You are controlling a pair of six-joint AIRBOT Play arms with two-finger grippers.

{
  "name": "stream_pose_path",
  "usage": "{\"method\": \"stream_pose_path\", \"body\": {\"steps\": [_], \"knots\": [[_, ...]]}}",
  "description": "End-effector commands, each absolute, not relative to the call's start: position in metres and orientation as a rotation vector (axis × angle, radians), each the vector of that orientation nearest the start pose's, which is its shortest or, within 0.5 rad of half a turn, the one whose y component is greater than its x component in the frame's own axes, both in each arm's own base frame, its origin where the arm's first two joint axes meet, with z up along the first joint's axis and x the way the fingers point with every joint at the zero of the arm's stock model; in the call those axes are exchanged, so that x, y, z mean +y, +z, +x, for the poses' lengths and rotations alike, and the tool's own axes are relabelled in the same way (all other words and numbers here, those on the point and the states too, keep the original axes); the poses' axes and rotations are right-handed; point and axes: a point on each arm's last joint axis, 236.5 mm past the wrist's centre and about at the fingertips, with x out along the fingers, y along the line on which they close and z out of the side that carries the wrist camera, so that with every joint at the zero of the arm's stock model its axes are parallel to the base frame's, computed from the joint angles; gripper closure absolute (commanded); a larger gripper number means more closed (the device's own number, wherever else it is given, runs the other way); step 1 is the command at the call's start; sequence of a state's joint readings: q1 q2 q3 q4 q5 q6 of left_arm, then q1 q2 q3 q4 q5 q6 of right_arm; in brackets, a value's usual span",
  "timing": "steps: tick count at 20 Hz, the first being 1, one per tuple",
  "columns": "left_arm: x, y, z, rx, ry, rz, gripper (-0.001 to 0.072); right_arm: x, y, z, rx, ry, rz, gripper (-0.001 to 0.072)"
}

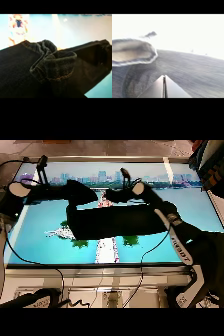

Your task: Fold the clothes and pants, and hang the long-sleeved shirts on hangers.

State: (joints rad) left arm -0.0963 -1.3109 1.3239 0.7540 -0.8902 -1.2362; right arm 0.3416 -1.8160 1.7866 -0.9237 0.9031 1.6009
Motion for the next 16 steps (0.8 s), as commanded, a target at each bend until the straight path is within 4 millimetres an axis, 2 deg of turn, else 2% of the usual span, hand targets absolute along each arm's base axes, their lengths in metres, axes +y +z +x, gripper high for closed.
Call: {"method": "stream_pose_path", "body": {"steps": [1,3,4,7,9,12,15,16], "knots": [[-0.229,0.139,0.449,0.807,-0.641,-0.448,0.0689,0.236,0.099,0.519,0.992,0.554,0.452,0.0679],[-0.255,0.127,0.444,0.828,-0.674,-0.434,0.0689,0.218,0.123,0.515,0.956,0.556,0.433,0.0679],[-0.259,0.125,0.45,0.81,-0.663,-0.439,0.069,0.213,0.133,0.513,0.94,0.555,0.432,0.0679],[-0.253,0.129,0.473,0.756,-0.574,-0.537,0.069,0.203,0.162,0.506,0.887,0.55,0.406,0.0679],[-0.255,0.124,0.474,0.764,-0.572,-0.539,0.069,0.199,0.176,0.502,0.857,0.545,0.385,0.0679],[-0.27,0.111,0.467,0.808,-0.597,-0.527,0.0689,0.197,0.185,0.499,0.838,0.543,0.372,0.0679],[-0.299,0.088,0.448,0.889,-0.649,-0.502,0.0681,0.197,0.184,0.495,0.849,0.547,0.368,0.0679],[-0.313,0.077,0.434,0.942,-0.682,-0.485,0.0519,0.197,0.183,0.494,0.855,0.548,0.367,0.0679]]}}
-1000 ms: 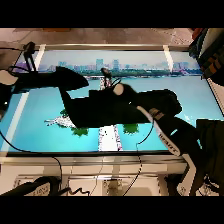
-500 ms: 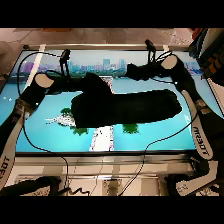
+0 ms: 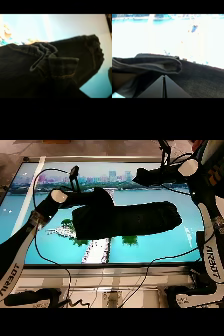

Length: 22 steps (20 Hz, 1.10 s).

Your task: Fold the clothes and pants, and hang the long-sleeved shirts on hangers.

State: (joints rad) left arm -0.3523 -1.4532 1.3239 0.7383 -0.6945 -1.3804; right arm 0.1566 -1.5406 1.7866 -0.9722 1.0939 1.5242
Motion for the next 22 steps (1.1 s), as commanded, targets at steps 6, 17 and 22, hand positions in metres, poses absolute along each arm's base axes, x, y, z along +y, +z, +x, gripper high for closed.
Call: {"method": "stream_pose_path", "body": {"steps": [6,17,22], "knots": [[-0.363,0.073,0.32,1.264,-0.997,-0.44,0.0014,0.197,0.184,0.493,0.858,0.547,0.361,0.0679],[-0.095,0.024,0.418,1.19,-0.413,-0.363,0.0155,0.115,0.132,0.487,0.984,0.339,-0.084,0.0679],[-0.05,-0.061,0.394,1.212,-0.271,-0.482,0.0008,0.111,0.13,0.485,0.999,0.329,-0.102,0.0679]]}}
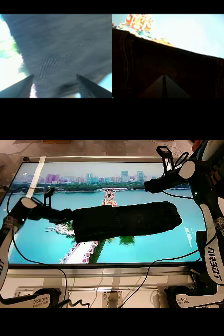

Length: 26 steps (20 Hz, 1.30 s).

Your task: Fold the clothes and pants, and hang the long-sleeved shirts on hangers.

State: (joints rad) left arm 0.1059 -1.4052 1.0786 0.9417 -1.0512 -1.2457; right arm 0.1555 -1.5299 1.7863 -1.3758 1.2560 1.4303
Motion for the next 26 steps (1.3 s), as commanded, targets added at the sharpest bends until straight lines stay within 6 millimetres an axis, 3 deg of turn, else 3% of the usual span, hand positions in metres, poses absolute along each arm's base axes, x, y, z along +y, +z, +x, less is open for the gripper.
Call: {"method": "stream_pose_path", "body": {"steps": [1,5,8,9,11,12,13,17,21,23,26], "knots": [[-0.053,-0.069,0.393,1.197,-0.273,-0.521,-0.0001,0.111,0.13,0.485,0.996,0.329,-0.103,0.0679],[-0.09,-0.088,0.395,1.181,-0.38,-0.64,0.0007,0.112,0.133,0.49,0.972,0.33,-0.097,0.0679],[-0.122,-0.087,0.408,1.127,-0.462,-0.736,0.0016,0.113,0.133,0.49,0.972,0.331,-0.097,0.0679],[-0.133,-0.086,0.412,1.107,-0.492,-0.747,0.0055,0.113,0.134,0.49,0.971,0.33,-0.097,0.0679],[-0.146,-0.087,0.414,1.093,-0.512,-0.734,0.0345,0.113,0.134,0.491,0.968,0.33,-0.097,0.0679],[-0.146,-0.086,0.417,1.084,-0.508,-0.729,0.0559,0.113,0.134,0.491,0.969,0.329,-0.098,0.0679],[-0.147,-0.08,0.42,1.074,-0.52,-0.726,0.0691,0.112,0.134,0.491,0.969,0.326,-0.1,0.0679],[-0.147,-0.017,0.43,1.042,-0.644,-0.665,0.0693,0.11,0.132,0.492,0.967,0.33,-0.127,0.0679],[-0.11,0.043,0.414,1.14,-0.568,-0.311,0.0692,0.124,0.104,0.49,1.022,0.377,-0.077,0.068],[-0.097,0.084,0.406,1.103,-0.534,-0.209,0.0692,0.158,0.079,0.491,1.046,0.461,0.061,0.068],[-0.097,0.142,0.396,0.969,-0.541,-0.142,0.0691,0.234,0.03,0.497,1.08,0.58,0.304,0.068]]}}
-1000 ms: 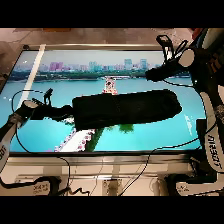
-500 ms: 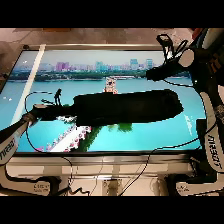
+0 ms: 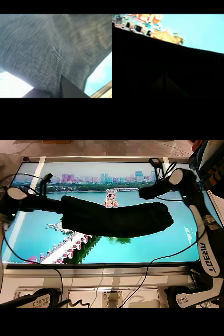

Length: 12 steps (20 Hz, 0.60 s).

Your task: Fold the clothes and pants, and hang the long-sleeved shirts on hangers.

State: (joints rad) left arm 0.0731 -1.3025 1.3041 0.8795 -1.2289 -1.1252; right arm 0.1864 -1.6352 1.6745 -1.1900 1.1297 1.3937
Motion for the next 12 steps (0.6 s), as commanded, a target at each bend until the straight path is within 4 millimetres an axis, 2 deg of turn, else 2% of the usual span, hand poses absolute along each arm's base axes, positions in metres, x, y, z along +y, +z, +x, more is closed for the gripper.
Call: {"method": "stream_pose_path", "body": {"steps": [1,3,4,6,8,10,12], "knots": [[-0.095,0.151,0.391,0.945,-0.541,-0.117,0.0691,0.264,0.013,0.492,1.116,0.624,0.375,0.068],[-0.089,0.16,0.384,0.931,-0.521,-0.077,0.069,0.334,-0.021,0.462,1.224,0.726,0.492,0.068],[-0.086,0.163,0.383,0.923,-0.511,-0.068,0.069,0.366,-0.039,0.442,1.273,0.766,0.497,0.068],[-0.085,0.162,0.383,0.923,-0.51,-0.066,0.0689,0.416,-0.067,0.403,1.325,0.822,0.436,0.068],[-0.086,0.161,0.384,0.928,-0.511,-0.069,0.0689,0.46,-0.082,0.366,1.327,0.875,0.373,0.068],[-0.086,0.158,0.384,0.933,-0.511,-0.07,0.0689,0.484,-0.084,0.35,1.265,0.905,0.277,0.068],[-0.087,0.156,0.386,0.94,-0.517,-0.077,0.069,0.482,-0.086,0.352,1.21,0.908,0.152,0.068]]}}
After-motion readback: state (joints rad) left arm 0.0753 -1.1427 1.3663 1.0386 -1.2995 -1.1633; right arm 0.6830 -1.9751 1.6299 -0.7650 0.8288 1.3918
